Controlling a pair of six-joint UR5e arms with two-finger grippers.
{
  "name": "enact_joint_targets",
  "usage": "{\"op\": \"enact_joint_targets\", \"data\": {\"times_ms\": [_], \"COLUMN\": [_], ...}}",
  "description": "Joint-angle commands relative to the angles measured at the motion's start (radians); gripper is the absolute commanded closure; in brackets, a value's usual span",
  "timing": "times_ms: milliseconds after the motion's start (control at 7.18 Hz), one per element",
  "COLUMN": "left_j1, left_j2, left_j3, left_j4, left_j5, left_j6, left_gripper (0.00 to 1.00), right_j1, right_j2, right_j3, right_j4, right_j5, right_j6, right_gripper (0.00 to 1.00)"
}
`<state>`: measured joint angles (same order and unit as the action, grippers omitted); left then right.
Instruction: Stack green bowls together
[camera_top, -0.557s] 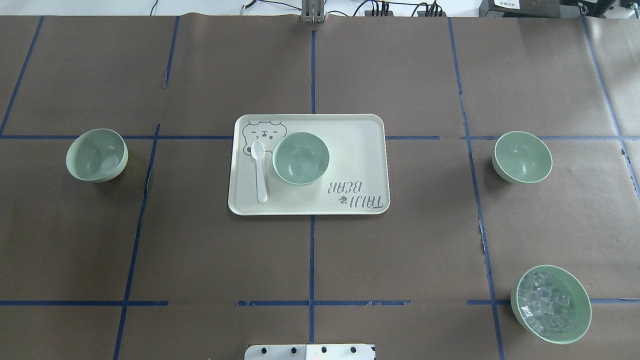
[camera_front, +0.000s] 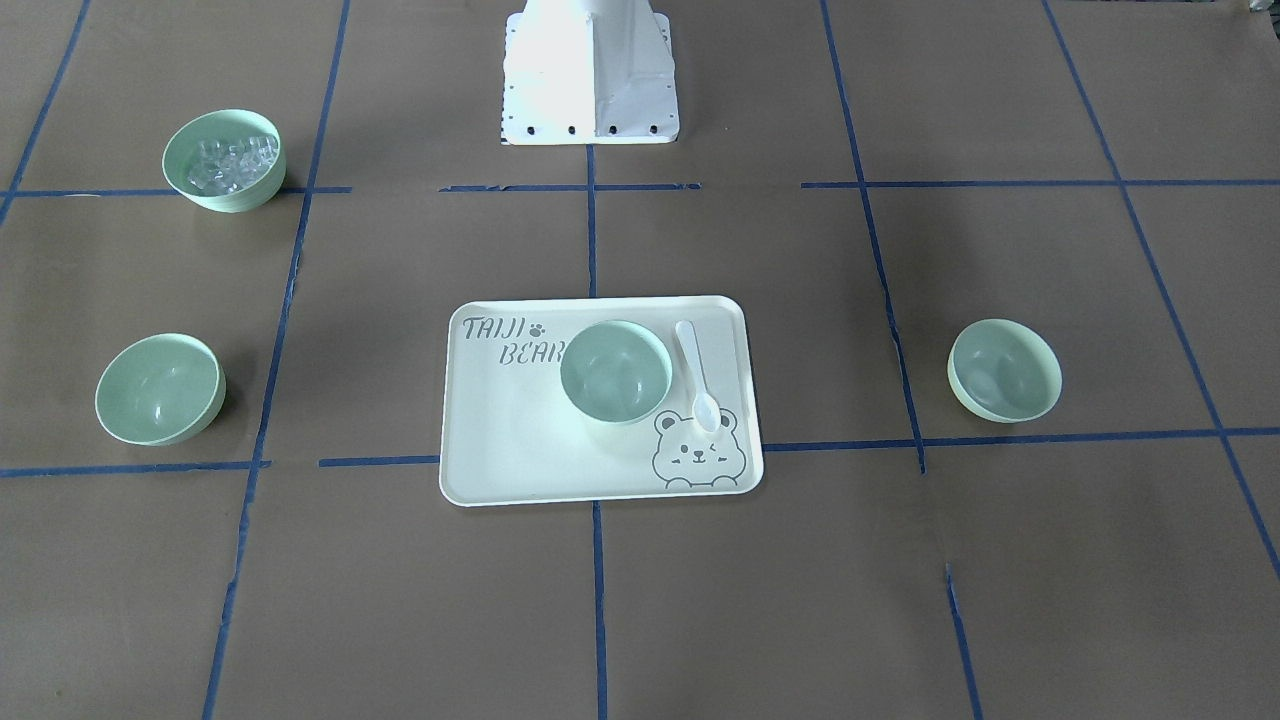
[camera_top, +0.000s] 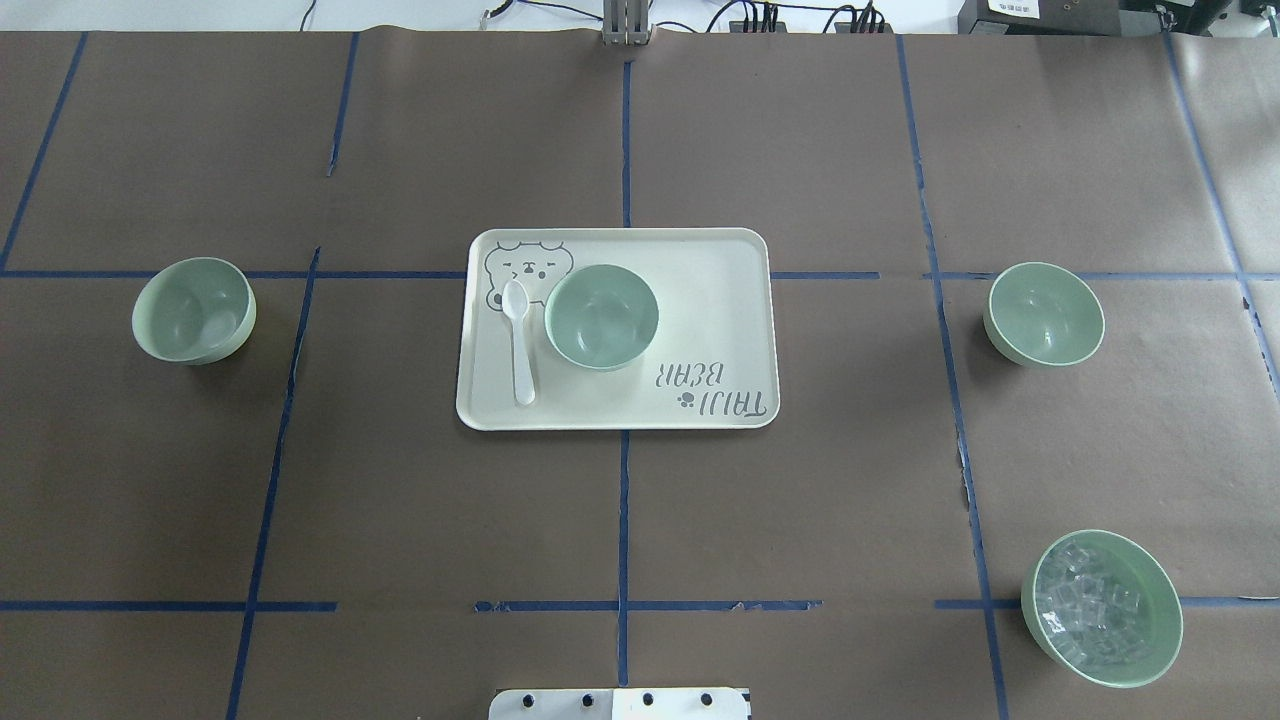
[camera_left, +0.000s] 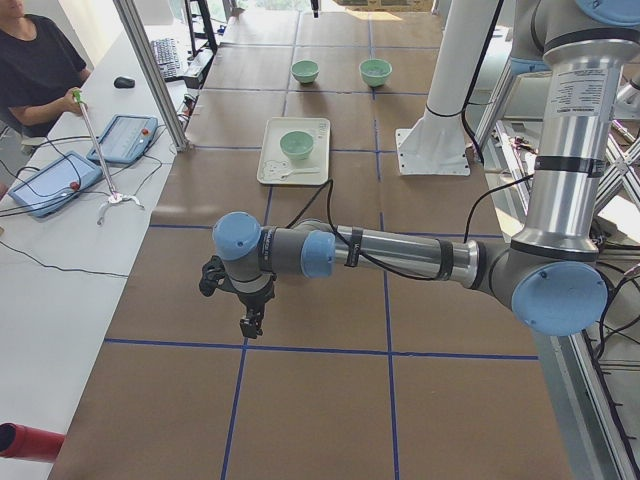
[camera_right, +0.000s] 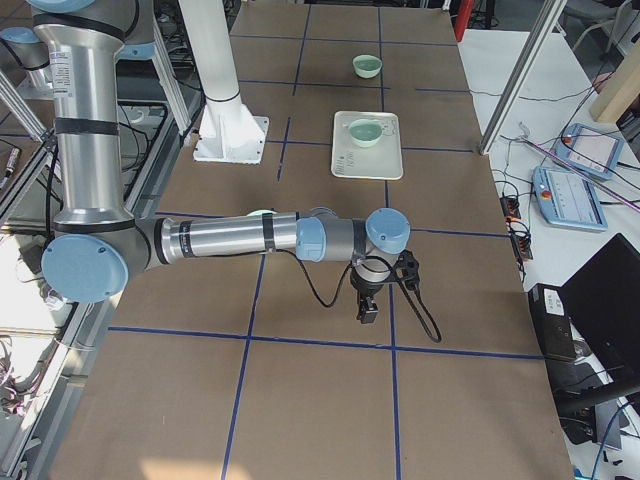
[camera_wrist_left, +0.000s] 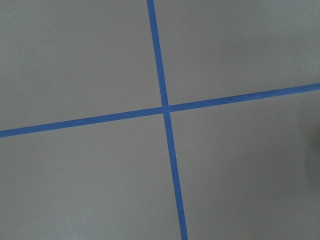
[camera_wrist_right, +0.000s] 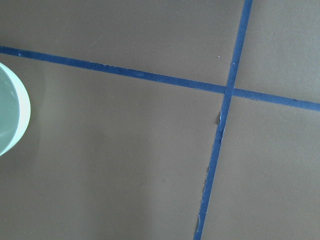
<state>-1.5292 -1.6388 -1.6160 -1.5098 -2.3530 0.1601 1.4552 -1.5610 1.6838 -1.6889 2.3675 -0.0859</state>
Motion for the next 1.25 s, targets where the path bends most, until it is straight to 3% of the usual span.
{"op": "enact_joint_targets", "data": {"times_ms": [0, 139, 557, 697, 836, 1115], "left_j1": [0.01, 0.011, 0.009, 0.009, 0.009, 0.009], "left_j2": [0.008, 0.007, 0.011, 0.014, 0.019, 0.017], "left_j3": [0.002, 0.014, 0.001, -0.002, -0.002, -0.004], "left_j4": [-0.014, -0.018, -0.029, -0.038, -0.058, -0.064], "left_j5": [0.004, 0.006, 0.001, 0.0, 0.001, 0.009], "left_j6": [0.113, 0.104, 0.113, 0.115, 0.113, 0.113], "left_gripper": [0.0, 0.0, 0.0, 0.0, 0.0, 0.0], "right_j1": [-0.007, -0.048, -0.22, -0.254, -0.3, -0.399], "right_j2": [0.009, 0.012, 0.074, 0.087, 0.093, 0.093], "right_j3": [0.004, 0.002, -0.07, -0.078, -0.082, -0.084], "right_j4": [0.003, 0.008, 0.212, 0.292, 0.372, 0.481], "right_j5": [0.004, 0.006, 0.004, 0.001, -0.005, -0.119], "right_j6": [0.014, 0.011, 0.081, 0.207, 0.455, 0.711], "right_gripper": [0.0, 0.0, 0.0, 0.0, 0.0, 0.02]}}
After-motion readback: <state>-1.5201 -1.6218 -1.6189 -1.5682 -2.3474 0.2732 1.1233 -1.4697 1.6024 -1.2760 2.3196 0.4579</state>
